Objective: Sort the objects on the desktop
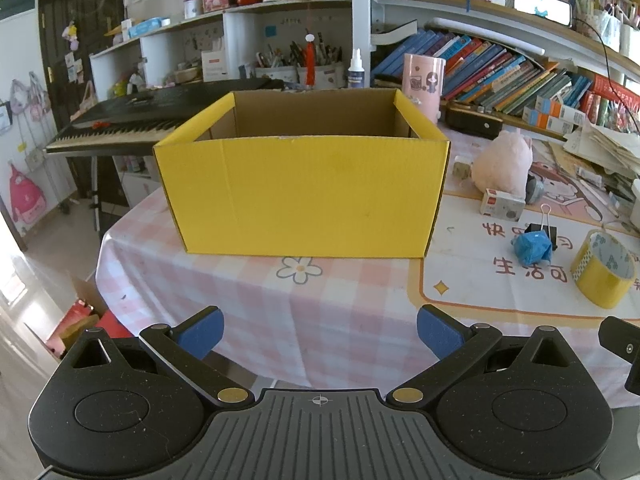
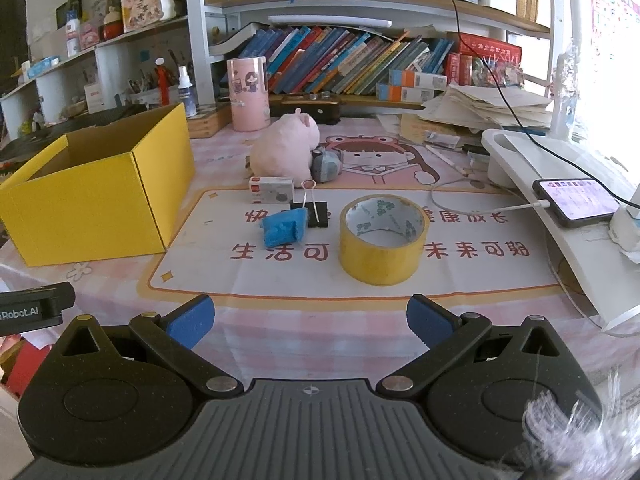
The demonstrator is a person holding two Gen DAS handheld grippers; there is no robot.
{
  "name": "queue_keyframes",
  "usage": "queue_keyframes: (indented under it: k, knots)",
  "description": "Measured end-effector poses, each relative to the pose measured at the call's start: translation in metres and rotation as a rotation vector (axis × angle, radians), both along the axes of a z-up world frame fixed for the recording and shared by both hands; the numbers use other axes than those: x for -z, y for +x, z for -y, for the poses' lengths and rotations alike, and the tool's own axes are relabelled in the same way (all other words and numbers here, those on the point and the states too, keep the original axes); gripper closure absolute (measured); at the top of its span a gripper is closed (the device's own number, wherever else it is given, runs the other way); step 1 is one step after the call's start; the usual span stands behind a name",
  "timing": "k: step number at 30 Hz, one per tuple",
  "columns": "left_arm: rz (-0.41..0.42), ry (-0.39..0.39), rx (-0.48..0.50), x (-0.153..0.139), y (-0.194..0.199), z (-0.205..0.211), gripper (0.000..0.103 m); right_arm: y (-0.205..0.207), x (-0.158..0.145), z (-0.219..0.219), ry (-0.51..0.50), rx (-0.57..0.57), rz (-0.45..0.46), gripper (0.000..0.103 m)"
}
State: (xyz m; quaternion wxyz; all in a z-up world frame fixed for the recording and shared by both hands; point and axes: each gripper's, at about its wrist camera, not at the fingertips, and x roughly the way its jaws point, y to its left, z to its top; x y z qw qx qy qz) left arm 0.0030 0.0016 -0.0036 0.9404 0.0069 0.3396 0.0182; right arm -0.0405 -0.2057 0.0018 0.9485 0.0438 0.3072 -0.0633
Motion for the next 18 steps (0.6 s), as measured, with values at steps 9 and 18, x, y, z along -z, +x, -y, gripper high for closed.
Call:
queue_keyframes:
  k: [9, 18]
  knots:
    - [-0.003, 0.002, -0.008, 0.0028, -0.0011, -0.0017, 0.000, -0.0007, -0.0003, -0.0007, -0.002, -0.002, 0.001, 0.000]
    - [-0.013, 0.001, -0.015, 0.0032, -0.0015, -0.0042, 0.000, -0.0004, -0.0007, -0.0010, -0.002, -0.003, 0.001, 0.000]
